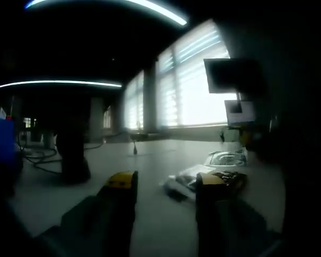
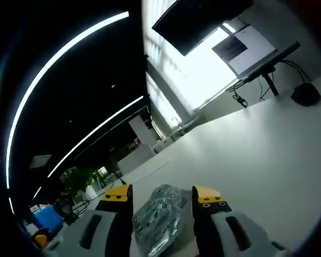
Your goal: Clip sheet goods on table flip sheet goods clip sheet goods scan sheet goods put sheet goods back to table
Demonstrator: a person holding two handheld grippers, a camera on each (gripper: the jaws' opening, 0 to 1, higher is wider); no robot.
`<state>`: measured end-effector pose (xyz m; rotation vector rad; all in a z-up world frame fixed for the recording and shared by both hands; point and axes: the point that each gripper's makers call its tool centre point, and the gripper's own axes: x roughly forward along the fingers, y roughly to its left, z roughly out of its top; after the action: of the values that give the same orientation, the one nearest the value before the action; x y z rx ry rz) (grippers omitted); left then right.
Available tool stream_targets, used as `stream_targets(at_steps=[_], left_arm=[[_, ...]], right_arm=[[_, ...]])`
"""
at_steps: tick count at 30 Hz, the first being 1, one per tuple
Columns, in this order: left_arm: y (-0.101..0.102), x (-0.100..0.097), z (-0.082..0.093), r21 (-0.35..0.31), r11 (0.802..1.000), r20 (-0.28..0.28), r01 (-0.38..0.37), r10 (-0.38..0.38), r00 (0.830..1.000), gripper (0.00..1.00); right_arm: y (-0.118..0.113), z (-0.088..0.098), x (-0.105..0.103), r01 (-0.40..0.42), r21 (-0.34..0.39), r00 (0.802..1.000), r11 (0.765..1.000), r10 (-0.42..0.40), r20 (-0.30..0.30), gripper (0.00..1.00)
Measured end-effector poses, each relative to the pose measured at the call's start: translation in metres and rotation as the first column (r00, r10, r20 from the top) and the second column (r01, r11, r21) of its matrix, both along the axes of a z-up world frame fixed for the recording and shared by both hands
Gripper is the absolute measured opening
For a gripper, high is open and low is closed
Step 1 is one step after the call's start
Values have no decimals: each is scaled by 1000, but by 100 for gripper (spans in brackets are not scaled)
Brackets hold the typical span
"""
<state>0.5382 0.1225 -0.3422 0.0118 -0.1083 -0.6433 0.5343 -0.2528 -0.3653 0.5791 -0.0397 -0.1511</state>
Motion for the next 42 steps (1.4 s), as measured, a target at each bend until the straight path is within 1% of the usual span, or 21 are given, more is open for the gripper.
stream_targets(at_steps=[2, 4, 11, 14, 16, 17, 19, 20, 24, 25, 27, 29, 30, 31, 32, 33, 34, 38, 42], left_arm=[[0, 0, 0, -2, 1000, 0, 0, 0, 1000, 36], [0, 0, 0, -1, 1000, 0, 0, 0, 1000, 36], [0, 0, 0, -2, 1000, 1, 0, 0, 1000, 36], [0, 0, 0, -2, 1000, 1, 1, -1, 1000, 36], [0, 1, 0, -1, 1000, 0, 1, -1, 1000, 36], [0, 1, 0, -1, 1000, 0, 1, -1, 1000, 36], [0, 1, 0, -1, 1000, 0, 1, -1, 1000, 36], [0, 1, 0, -2, 1000, 0, 0, 0, 1000, 36], [0, 1, 1, -3, 1000, 1, 1, -1, 1000, 36], [0, 1, 1, -3, 1000, 1, 1, -1, 1000, 36], [0, 1, 1, -2, 1000, 1, 3, -3, 1000, 36], [0, 1, 1, -3, 1000, 2, 3, -3, 1000, 36], [0, 1, 1, -3, 1000, 2, 3, -3, 1000, 36], [0, 1, 1, -5, 1000, 3, 3, -3, 1000, 36], [0, 1, 1, -6, 1000, 3, 3, -3, 1000, 36], [0, 1, 1, -5, 1000, 3, 3, -3, 1000, 36], [0, 1, 1, -5, 1000, 4, 4, -4, 1000, 36], [1, 1, 2, -11, 1000, 6, 3, -3, 1000, 36], [0, 0, 1, -3, 1000, 4, 6, -6, 1000, 36]], right_arm=[[-1, 0, 0, -2, 12, 1000, 1000, 2, 0, 42], [-2, 2, 0, 1, 8, 1000, 1000, -2, 5, 44], [-6, 8, 1, 1, -46, 1000, 999, -1, 15, 45], [-2, 14, 3, -27, -86, 999, 996, 29, 26, 47], [5, 19, 6, -62, -137, 997, 989, 67, 31, 47], [9, 19, 6, -67, -145, 997, 987, 72, 26, 47], [20, 21, 8, -108, -166, 993, 980, 114, 26, 48], [21, 23, 8, -110, -173, 993, 979, 117, 29, 49], [33, 26, 12, -172, -227, 983, 959, 181, 19, 49], [37, 27, 14, -203, -248, 977, 947, 212, 9, 49], [39, 29, 16, -223, -264, 973, 938, 232, 2, 49], [41, 30, 18, -246, -299, 968, 922, 250, -25, 48], [42, 32, 18, -252, -307, 966, 918, 257, -23, 48], [45, 33, 19, -270, -325, 961, 906, 275, -32, 48], [47, 34, 19, -276, -331, 959, 902, 280, -36, 49], [49, 34, 19, -286, -345, 957, 894, 288, -46, 50], [51, 34, 19, -296, -367, 953, 882, 297, -55, 50], [55, 35, 22, -338, -397, 939, 853, 333, -84, 51], [54, 35, 25, -360, -402, 931, 842, 351, -98, 50]])
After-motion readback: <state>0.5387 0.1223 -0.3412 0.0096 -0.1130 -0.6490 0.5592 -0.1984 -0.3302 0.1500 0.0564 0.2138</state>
